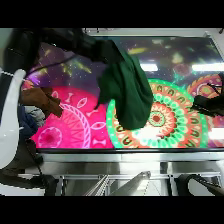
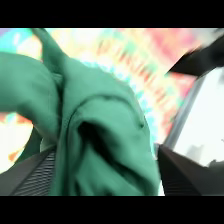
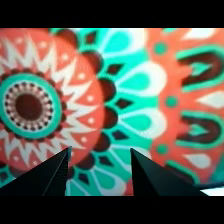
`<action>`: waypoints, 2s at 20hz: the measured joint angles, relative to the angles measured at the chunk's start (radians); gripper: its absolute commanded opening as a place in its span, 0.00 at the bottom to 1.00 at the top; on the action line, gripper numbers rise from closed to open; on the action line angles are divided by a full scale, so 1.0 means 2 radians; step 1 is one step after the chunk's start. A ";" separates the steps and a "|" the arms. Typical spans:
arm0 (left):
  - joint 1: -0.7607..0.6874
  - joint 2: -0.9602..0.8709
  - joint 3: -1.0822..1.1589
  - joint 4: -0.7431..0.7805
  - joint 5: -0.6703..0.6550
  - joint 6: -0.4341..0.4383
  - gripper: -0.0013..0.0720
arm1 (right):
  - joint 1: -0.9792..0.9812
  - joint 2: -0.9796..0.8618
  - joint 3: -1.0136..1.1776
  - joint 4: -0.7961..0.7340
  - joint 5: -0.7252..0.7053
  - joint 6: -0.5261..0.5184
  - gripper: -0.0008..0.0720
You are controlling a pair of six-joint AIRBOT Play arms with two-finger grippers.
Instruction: Fold the shirts.
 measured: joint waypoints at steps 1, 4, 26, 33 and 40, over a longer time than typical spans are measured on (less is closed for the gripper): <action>-0.013 0.001 -0.015 0.025 -0.007 -0.007 0.99 | 0.000 0.000 0.000 -0.002 0.005 -0.001 0.62; -0.030 0.002 -0.069 0.081 -0.025 -0.021 0.99 | 0.000 0.000 -0.001 0.013 0.024 -0.001 0.78; 0.044 -0.053 -0.357 -0.027 -0.066 -0.004 0.30 | 0.036 -0.111 -0.252 0.475 -0.044 -0.283 0.04; 0.020 -0.089 -0.268 -0.041 -0.031 0.002 0.05 | 0.045 -0.092 -0.253 0.538 -0.024 -0.343 0.04; 0.094 0.082 -0.248 -0.181 0.117 0.126 0.05 | -0.054 0.070 -0.207 0.777 0.200 -0.444 0.04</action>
